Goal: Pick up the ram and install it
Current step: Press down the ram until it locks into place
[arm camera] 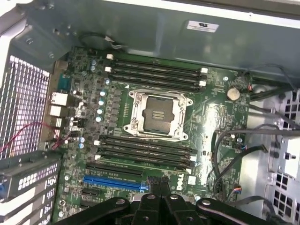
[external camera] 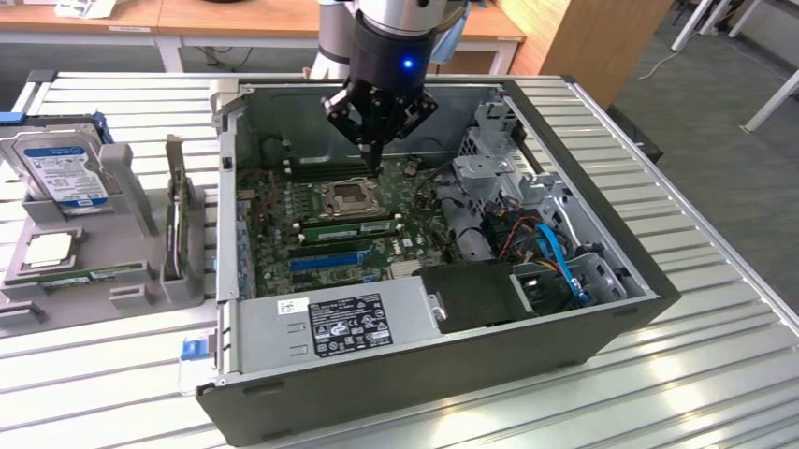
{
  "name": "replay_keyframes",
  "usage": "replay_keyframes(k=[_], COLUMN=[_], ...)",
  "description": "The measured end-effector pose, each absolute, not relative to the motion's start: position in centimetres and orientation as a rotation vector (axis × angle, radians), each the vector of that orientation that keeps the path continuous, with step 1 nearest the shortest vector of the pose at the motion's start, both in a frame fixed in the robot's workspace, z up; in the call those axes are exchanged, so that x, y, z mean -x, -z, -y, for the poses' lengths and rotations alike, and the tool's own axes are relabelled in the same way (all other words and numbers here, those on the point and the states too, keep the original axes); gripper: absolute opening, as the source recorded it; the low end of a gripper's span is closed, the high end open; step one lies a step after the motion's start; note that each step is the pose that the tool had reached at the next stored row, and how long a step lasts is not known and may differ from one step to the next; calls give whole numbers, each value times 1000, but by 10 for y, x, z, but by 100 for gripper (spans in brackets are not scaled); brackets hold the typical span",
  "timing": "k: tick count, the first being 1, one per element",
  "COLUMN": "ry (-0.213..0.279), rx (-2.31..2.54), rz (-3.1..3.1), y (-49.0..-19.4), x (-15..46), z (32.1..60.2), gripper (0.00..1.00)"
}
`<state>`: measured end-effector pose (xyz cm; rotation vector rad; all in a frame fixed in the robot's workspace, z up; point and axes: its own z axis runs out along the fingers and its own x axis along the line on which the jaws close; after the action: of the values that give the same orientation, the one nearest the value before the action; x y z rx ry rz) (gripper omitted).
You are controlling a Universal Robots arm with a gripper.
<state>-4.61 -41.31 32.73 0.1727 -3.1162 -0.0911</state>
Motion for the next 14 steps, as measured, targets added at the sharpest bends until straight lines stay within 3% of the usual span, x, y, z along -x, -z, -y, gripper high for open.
replay_keyframes(k=[14], ry=[92], rx=[-102], rz=[3120], y=[-327], x=[52], z=[413], gripper=[10])
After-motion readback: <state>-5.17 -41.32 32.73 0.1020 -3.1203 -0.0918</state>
